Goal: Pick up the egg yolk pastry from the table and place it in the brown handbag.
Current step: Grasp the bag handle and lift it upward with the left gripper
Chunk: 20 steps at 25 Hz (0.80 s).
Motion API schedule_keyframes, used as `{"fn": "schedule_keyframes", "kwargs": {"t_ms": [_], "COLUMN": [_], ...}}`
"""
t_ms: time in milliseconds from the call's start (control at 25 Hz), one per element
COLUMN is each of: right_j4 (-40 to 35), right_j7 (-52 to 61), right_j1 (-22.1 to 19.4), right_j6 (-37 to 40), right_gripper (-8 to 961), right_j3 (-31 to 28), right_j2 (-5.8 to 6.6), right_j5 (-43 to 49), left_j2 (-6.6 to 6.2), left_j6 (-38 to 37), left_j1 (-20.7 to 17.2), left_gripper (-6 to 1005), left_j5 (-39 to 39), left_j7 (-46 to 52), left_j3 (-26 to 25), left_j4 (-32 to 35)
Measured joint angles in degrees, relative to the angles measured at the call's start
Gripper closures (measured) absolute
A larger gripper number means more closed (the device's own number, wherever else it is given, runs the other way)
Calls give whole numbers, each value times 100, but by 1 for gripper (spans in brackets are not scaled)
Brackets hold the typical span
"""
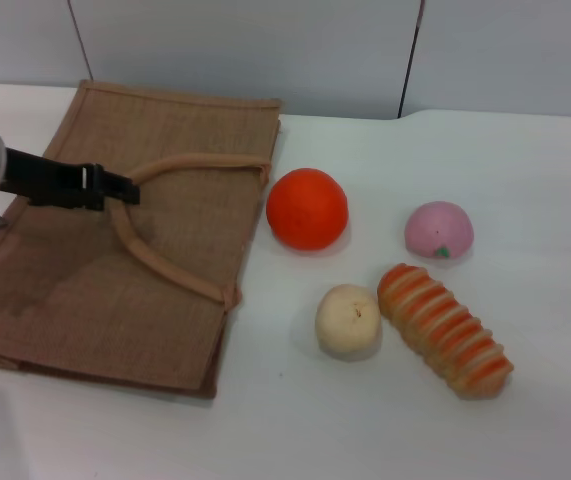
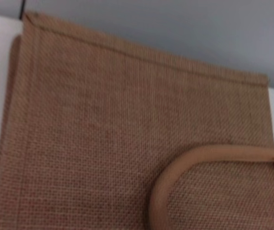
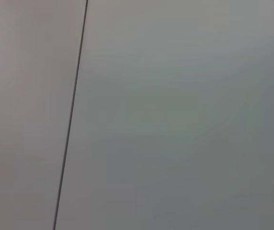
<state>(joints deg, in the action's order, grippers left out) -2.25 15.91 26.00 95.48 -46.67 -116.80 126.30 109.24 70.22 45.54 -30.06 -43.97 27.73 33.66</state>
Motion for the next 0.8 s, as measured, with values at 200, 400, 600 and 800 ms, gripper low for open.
{"fn": "schedule_keyframes", "kwargs": {"t_ms": [200,400,600,800], "right_j4": [-3,22,24,26], "right_j7": [0,0,0,0], "right_j1": [-7,-7,-3,3], "right_j6": [-5,-9,-13,-13], "right_gripper": [64,65,65,65], "right_j3": [0,0,0,0], "right_j2": [0,0,0,0], "right_j5": [0,0,0,0], "left_j2": [7,7,13,-43], "left_j6": [245,197,135,-27], "left_j1": [-108,-78,-56,9], "left_gripper": [459,463,467,471], "left_j5": [-85,-44,-6,16], "left_j7": [72,67,66,30], "left_j3": [11,48,64,82], "left_j4": [260,198,100,-211]}}
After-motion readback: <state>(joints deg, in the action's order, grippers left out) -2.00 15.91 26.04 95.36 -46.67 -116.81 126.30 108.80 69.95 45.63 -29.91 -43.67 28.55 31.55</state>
